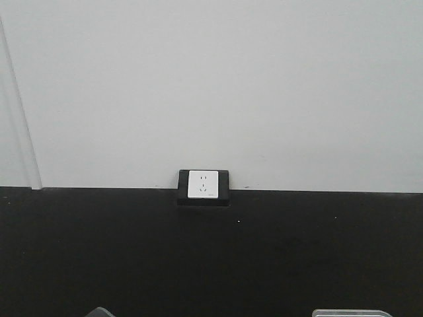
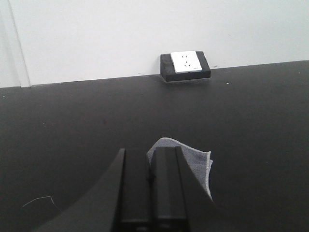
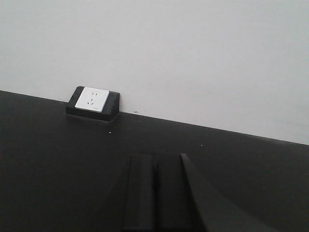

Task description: Wipe beaker with gray cloth and return to tray

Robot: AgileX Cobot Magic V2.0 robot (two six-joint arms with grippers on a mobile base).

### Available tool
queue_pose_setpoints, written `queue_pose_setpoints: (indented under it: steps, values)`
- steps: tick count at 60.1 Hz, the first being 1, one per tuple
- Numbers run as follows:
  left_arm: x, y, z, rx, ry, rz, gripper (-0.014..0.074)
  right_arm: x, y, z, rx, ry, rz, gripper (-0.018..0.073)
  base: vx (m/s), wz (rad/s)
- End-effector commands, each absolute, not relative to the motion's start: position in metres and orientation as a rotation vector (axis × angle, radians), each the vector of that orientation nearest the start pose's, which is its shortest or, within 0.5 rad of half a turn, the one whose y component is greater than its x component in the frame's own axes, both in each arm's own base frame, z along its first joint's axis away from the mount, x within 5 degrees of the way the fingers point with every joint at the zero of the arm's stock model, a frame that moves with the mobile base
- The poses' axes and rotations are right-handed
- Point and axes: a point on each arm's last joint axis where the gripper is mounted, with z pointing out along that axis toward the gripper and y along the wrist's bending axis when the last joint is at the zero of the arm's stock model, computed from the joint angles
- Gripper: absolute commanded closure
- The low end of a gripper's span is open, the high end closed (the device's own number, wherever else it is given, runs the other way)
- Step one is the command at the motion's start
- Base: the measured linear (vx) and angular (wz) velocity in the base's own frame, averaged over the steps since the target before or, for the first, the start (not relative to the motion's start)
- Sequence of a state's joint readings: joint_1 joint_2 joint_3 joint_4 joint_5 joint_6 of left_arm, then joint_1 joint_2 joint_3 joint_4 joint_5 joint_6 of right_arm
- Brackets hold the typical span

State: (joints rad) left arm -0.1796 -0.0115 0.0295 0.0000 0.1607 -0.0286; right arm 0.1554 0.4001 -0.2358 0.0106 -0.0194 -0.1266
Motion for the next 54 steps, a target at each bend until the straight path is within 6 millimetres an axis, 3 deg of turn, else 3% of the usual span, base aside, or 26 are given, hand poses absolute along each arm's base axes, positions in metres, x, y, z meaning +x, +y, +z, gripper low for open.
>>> queue_pose_setpoints:
  steps: [1, 36, 45, 54]
  values:
    - [0.055, -0.010, 0.199, 0.102, 1.564, -0.182, 0.0602, 0.097, 0.015, 0.284, -0.209, 1.497, 0.019, 0.0564, 0.00, 0.00]
    - [0.055, -0.010, 0.199, 0.102, 1.564, -0.182, 0.0602, 0.094, 0.014, 0.281, -0.214, 1.497, 0.015, 0.0564, 0.00, 0.00]
    - [0.055, -0.010, 0.199, 0.102, 1.564, -0.182, 0.0602, 0.075, 0.007, 0.256, -0.159, 1.457, -0.021, 0.0564, 0.00, 0.00]
    - [0.055, -0.010, 0.199, 0.102, 1.564, -0.182, 0.0602, 0.061, 0.002, 0.210, -0.110, 1.456, -0.063, 0.0564, 0.00, 0.00]
